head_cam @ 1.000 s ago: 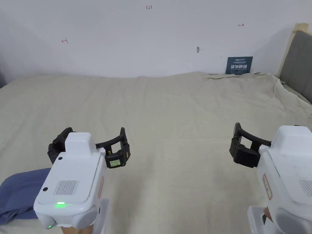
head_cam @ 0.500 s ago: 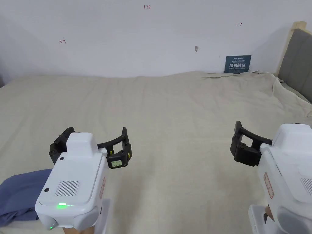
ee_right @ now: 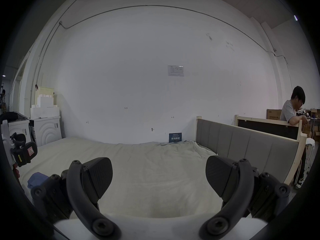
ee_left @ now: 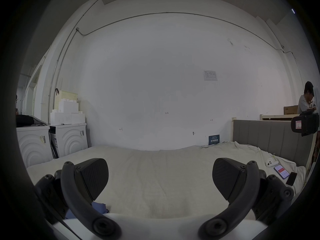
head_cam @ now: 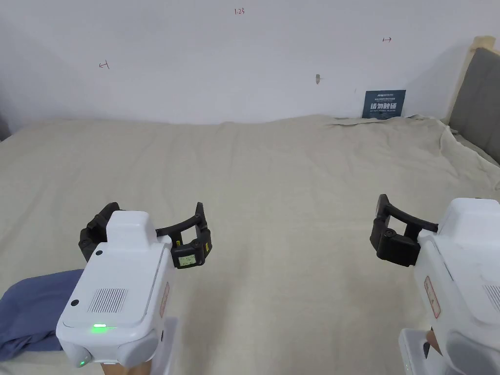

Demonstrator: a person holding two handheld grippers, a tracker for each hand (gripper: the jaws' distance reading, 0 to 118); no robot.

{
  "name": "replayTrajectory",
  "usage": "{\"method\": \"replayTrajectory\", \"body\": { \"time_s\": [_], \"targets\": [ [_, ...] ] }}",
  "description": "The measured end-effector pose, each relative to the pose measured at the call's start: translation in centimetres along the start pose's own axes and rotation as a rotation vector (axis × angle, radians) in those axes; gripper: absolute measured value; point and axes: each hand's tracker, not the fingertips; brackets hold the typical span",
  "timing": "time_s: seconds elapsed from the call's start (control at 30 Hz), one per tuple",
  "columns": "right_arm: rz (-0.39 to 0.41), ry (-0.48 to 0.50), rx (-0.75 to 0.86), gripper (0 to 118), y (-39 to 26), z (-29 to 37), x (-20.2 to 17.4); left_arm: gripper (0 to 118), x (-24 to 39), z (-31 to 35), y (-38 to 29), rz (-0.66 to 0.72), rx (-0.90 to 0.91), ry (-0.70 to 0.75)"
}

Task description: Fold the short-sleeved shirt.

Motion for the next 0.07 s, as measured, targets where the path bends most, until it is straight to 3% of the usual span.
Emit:
{"method": "replayTrajectory", "body": {
  "time_s": [0.07],
  "targets": [
    [0.0, 0.001, -0.002, 109, 0.0, 0.0, -0.04, 118, -0.02, 0.05, -0.02, -0.002, 0.0, 0.001]
  ]
}}
